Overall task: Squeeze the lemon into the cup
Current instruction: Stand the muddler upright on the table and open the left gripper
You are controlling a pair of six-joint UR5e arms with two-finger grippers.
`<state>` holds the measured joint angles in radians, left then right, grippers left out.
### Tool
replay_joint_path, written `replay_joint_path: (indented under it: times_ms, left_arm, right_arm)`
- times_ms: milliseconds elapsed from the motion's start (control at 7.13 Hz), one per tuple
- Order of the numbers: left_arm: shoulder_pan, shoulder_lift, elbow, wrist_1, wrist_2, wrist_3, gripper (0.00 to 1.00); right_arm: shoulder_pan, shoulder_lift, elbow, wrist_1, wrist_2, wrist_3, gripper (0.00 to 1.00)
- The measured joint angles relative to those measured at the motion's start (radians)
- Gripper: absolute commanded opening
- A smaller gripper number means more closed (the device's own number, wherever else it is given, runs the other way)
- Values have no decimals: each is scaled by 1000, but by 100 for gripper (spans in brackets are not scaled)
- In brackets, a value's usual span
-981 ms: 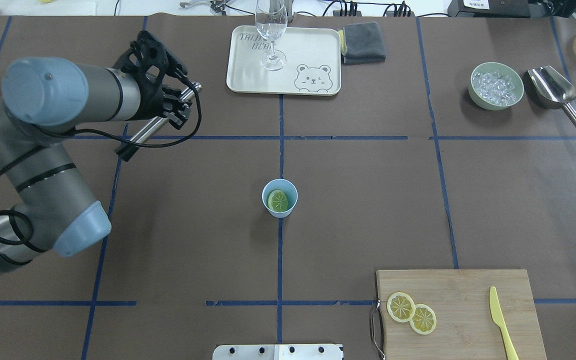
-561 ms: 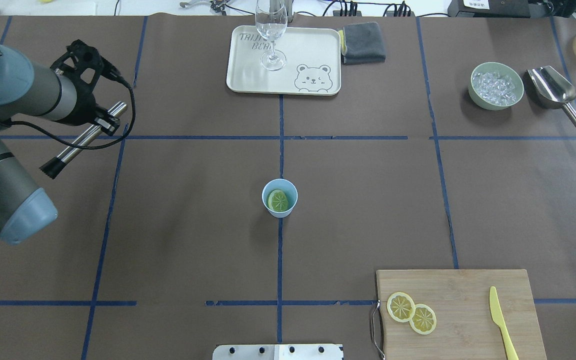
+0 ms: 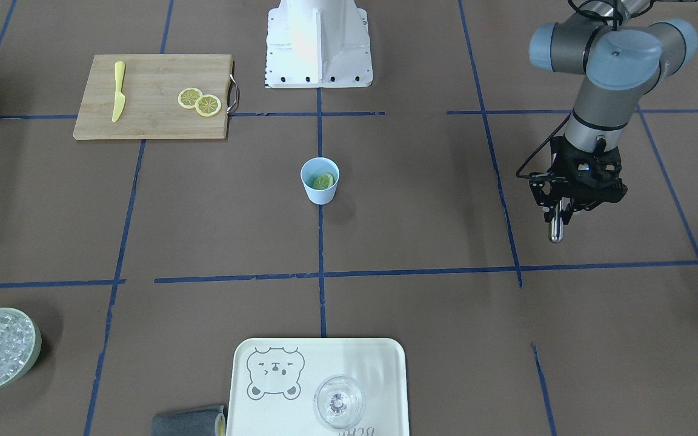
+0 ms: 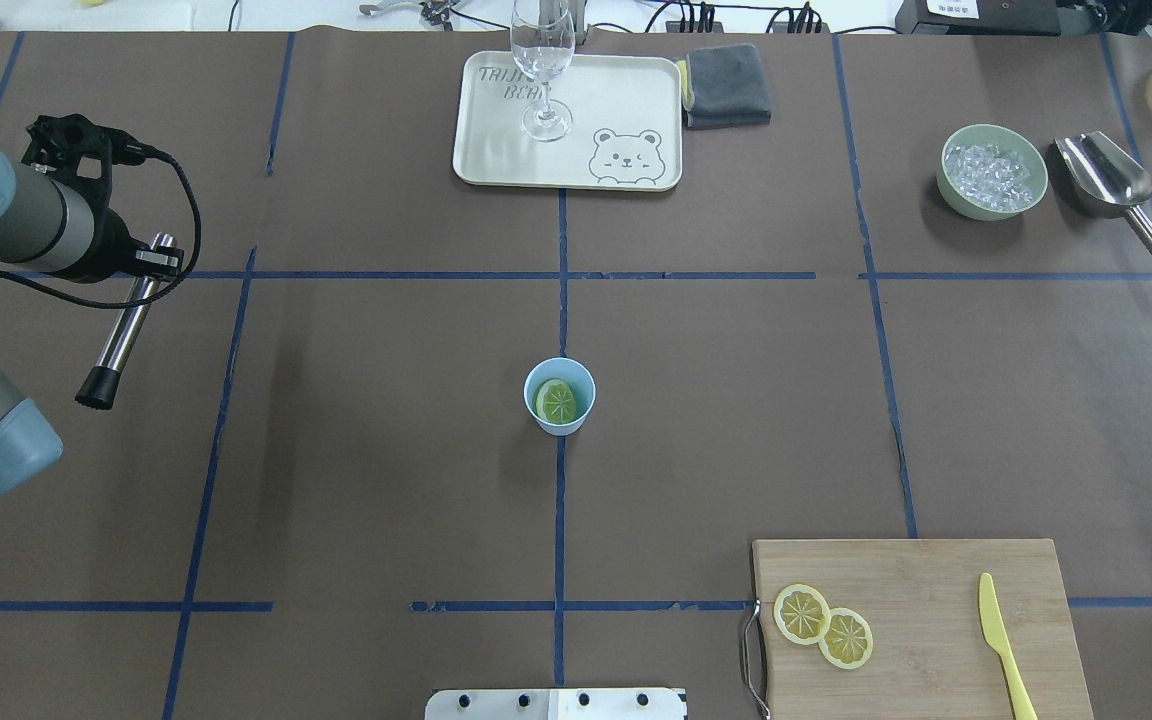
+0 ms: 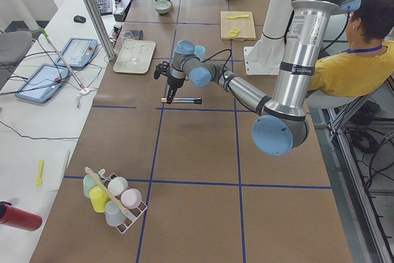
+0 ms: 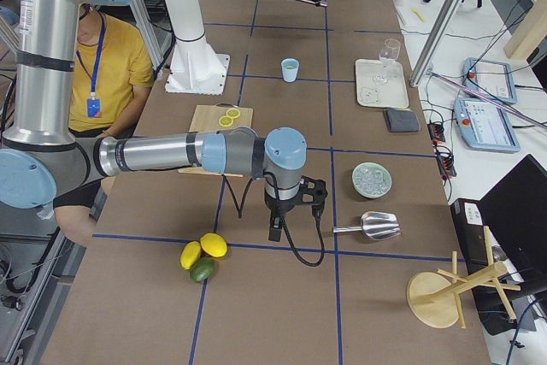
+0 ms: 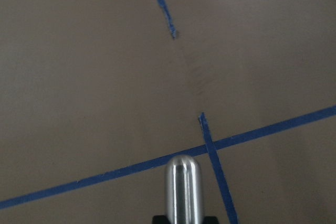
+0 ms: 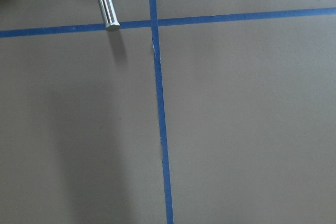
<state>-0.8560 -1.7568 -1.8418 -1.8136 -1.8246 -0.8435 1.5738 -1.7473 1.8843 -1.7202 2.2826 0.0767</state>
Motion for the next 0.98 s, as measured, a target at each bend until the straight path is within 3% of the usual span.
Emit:
replay_joint_path:
  times_ms: [561, 981]
  left_arm:
    - [14, 70, 111, -235, 2, -102, 0]
    - [54, 73, 137, -263, 5, -102, 0]
  right_arm:
    - [0, -1, -2, 32, 1, -2, 100]
    - [0, 1, -1, 33, 0, -1, 100]
